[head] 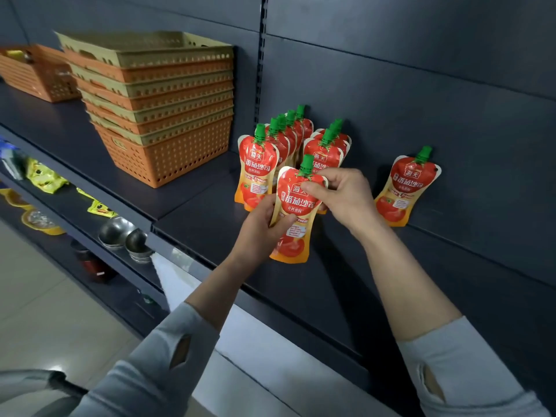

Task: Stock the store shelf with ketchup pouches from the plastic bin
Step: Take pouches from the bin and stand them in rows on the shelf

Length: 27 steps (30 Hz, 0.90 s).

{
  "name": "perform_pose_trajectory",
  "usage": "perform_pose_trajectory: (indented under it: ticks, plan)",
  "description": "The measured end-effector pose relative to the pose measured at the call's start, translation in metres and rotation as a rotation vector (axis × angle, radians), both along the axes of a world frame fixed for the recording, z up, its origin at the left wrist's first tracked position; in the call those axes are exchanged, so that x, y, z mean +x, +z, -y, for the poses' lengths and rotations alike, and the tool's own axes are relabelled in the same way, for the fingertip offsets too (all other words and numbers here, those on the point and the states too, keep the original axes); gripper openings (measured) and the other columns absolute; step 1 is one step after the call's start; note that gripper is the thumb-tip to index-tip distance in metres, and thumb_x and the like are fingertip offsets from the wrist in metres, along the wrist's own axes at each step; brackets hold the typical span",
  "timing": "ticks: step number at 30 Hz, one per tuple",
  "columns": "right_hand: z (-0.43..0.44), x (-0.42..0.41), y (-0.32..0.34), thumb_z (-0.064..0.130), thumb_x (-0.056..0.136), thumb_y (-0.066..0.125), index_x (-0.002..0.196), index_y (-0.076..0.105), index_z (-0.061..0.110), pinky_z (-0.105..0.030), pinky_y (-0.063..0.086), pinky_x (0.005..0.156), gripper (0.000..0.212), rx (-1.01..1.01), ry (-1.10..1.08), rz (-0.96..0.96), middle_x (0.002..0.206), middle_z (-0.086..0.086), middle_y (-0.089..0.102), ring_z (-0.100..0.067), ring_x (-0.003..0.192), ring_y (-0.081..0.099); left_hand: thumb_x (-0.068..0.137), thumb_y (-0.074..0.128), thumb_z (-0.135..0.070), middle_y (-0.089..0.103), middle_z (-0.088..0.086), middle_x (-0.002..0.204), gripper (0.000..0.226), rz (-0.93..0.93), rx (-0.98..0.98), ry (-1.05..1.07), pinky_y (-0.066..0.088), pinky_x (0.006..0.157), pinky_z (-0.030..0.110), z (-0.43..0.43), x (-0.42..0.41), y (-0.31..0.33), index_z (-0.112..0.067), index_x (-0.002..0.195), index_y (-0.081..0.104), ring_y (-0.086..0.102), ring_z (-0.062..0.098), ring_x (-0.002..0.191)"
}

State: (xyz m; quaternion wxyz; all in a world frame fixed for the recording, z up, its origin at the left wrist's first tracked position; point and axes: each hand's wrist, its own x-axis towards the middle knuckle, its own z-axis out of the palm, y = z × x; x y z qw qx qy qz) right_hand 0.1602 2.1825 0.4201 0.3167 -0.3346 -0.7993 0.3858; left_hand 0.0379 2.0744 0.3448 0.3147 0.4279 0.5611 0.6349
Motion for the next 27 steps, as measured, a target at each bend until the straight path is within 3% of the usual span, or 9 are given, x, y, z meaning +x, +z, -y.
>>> perform_pose_trajectory:
  ticks: [5, 9, 12, 18, 23, 27]
  plan:
    - [-0.023, 0.009, 0.001, 0.03, 0.091, 0.072, 0.099, 0.077, 0.015, -0.043, 0.062, 0.08, 0.017, 0.098, -0.151, 0.03, 0.095, 0.003, 0.077, -0.012, 0.087, 0.073, 0.09, 0.064, -0.019, 0.055, 0.002, 0.13, 0.046, -0.481, -0.1, 0.206, 0.047, 0.1, 0.034, -0.006, 0.002, -0.02, -0.016, 0.134, 0.051, 0.053, 0.014, 0.12]
    - [-0.038, 0.002, -0.004, 0.04, 0.093, 0.067, 0.107, 0.074, 0.023, -0.048, 0.059, 0.086, 0.024, 0.128, -0.229, 0.069, 0.107, 0.004, 0.075, -0.022, 0.097, 0.071, 0.095, 0.057, -0.016, 0.046, 0.004, 0.142, 0.048, -0.739, -0.153, 0.1, 0.038, 0.108, 0.031, -0.014, 0.008, -0.034, -0.012, 0.141, 0.045, 0.043, 0.019, 0.131]
    - [-0.044, -0.008, -0.008, 0.047, 0.092, 0.064, 0.108, 0.072, 0.028, -0.05, 0.058, 0.087, 0.027, 0.197, -0.258, 0.094, 0.108, 0.005, 0.074, -0.027, 0.097, 0.07, 0.097, 0.052, -0.02, 0.034, 0.002, 0.152, 0.053, -0.762, -0.229, 0.082, 0.032, 0.113, 0.033, -0.025, 0.008, -0.037, -0.015, 0.148, 0.035, 0.034, 0.019, 0.138]
    - [-0.049, -0.02, -0.001, 0.035, 0.095, 0.065, 0.11, 0.072, 0.017, -0.049, 0.059, 0.083, 0.024, 0.297, -0.266, 0.105, 0.108, -0.004, 0.073, -0.027, 0.089, 0.072, 0.098, 0.05, -0.024, 0.023, 0.005, 0.158, 0.061, -0.803, -0.317, 0.097, 0.025, 0.116, 0.036, -0.042, 0.006, -0.04, -0.015, 0.152, 0.022, 0.023, 0.024, 0.145]
    - [-0.051, -0.023, 0.003, 0.036, 0.097, 0.063, 0.119, 0.069, 0.015, -0.047, 0.058, 0.089, 0.031, 0.358, -0.266, 0.177, 0.116, -0.006, 0.072, -0.026, 0.099, 0.071, 0.099, 0.049, -0.025, 0.019, 0.003, 0.16, 0.064, -0.818, -0.341, 0.103, 0.022, 0.116, 0.033, -0.049, 0.003, -0.041, -0.016, 0.153, 0.017, 0.019, 0.023, 0.146]
    - [-0.051, -0.021, 0.003, 0.038, 0.096, 0.063, 0.12, 0.068, 0.016, -0.047, 0.059, 0.086, 0.032, 0.394, -0.246, 0.211, 0.115, -0.005, 0.073, -0.025, 0.092, 0.073, 0.098, 0.05, -0.025, 0.019, 0.003, 0.16, 0.066, -0.825, -0.352, 0.106, 0.021, 0.116, 0.032, -0.052, 0.003, -0.042, -0.016, 0.153, 0.016, 0.018, 0.021, 0.146]
